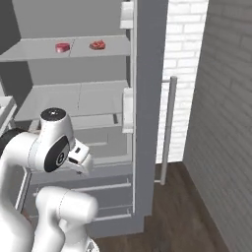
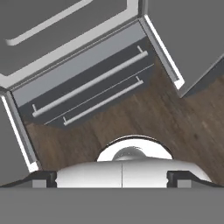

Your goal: Place one corn and one steak in each tupperware on the nearby counter, to pack two identical lunches.

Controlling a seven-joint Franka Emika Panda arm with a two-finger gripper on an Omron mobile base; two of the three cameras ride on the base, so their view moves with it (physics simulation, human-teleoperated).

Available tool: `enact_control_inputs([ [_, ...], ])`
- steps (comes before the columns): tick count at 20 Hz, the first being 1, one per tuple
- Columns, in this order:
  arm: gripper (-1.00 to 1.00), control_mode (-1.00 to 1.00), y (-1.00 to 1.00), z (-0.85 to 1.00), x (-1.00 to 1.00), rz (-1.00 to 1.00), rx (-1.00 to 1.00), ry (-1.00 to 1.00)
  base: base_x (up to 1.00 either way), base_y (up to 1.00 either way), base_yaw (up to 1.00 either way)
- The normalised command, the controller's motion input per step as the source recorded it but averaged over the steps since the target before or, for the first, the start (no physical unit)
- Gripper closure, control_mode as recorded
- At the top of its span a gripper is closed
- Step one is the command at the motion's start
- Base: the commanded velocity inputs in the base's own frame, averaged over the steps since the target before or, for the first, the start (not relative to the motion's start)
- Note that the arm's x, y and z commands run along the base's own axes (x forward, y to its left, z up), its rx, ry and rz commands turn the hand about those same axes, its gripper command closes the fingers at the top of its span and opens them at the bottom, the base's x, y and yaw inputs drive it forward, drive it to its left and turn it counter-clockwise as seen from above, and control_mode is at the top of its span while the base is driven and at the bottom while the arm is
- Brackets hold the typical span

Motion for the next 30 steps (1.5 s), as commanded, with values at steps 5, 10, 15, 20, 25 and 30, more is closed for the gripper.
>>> enact_control_inputs([
  [5, -1.00, 1.00, 0.00, 0.00, 0.00, 0.00, 0.00, 0.00, 0.73, 0.02, 0.28],
  [10, -1.00, 1.00, 0.00, 0.00, 0.00, 0.00, 0.00, 0.00, 0.80, -0.03, 0.03],
  [15, -1.00, 1.00, 0.00, 0.00, 0.00, 0.00, 0.00, 0.00, 0.29, 0.13, 0.17],
  [20, -1.00, 1.00, 0.00, 0.00, 0.00, 0.00, 0.00, 0.00, -0.01, 0.10, 0.22],
  [25, -1.00, 1.00, 0.00, 0.00, 0.00, 0.00, 0.00, 0.00, 0.28, 0.00, 0.01],
  [30, -1.00, 1.00, 0.00, 0.00, 0.00, 0.00, 0.00, 0.00, 0.85, 0.00, 0.01],
])
